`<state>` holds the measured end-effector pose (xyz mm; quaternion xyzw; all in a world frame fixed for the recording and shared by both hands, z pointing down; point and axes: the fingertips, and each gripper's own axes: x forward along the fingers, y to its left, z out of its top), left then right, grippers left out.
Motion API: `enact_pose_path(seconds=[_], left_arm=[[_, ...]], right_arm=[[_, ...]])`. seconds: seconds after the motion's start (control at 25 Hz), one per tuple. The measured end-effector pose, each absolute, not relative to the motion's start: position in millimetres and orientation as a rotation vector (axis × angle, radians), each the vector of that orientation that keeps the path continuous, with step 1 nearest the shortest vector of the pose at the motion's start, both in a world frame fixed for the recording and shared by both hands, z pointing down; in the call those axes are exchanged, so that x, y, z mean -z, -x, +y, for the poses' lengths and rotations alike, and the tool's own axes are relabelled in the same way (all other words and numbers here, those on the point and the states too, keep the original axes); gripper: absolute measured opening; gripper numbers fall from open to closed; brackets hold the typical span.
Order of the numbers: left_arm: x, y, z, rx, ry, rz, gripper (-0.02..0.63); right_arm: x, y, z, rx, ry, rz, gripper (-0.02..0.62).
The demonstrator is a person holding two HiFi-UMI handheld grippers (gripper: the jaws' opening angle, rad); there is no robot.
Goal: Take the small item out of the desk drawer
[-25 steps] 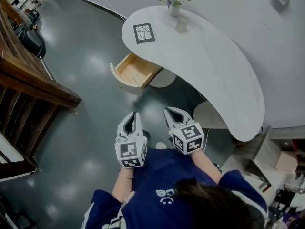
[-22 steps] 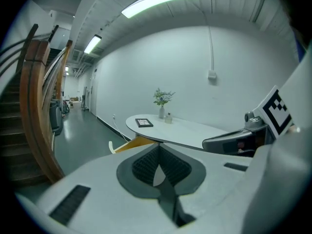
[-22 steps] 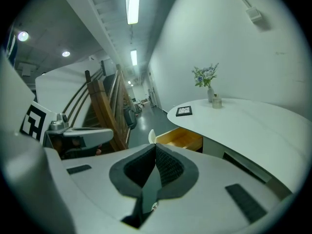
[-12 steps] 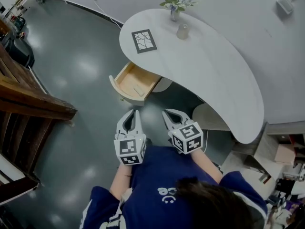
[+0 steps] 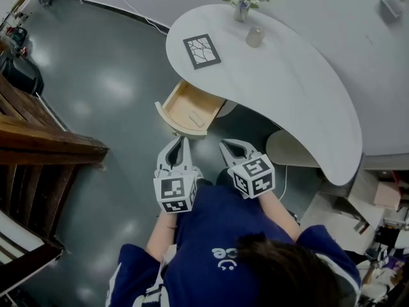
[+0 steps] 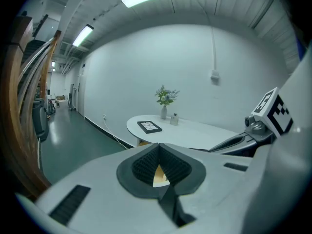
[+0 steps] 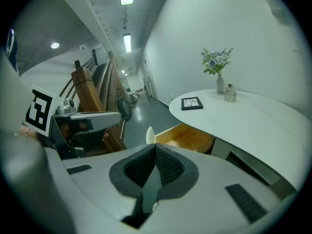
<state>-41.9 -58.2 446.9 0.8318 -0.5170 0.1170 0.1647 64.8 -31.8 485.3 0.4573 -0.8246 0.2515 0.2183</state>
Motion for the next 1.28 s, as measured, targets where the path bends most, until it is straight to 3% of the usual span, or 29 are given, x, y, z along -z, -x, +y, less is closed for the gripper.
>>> enact_pose_path(seconds=[0.64, 1.28], left_arm=[[-457, 69, -94, -0.323, -2.199, -1.63, 0.003], [-471, 64, -149, -0.365, -1.983, -1.794, 0.003]], right_arm=[[-498, -59, -98, -0.722, -1.155, -2.315, 0.008], [-547, -25, -171, -0.735, -0.741, -2.214, 0.031]])
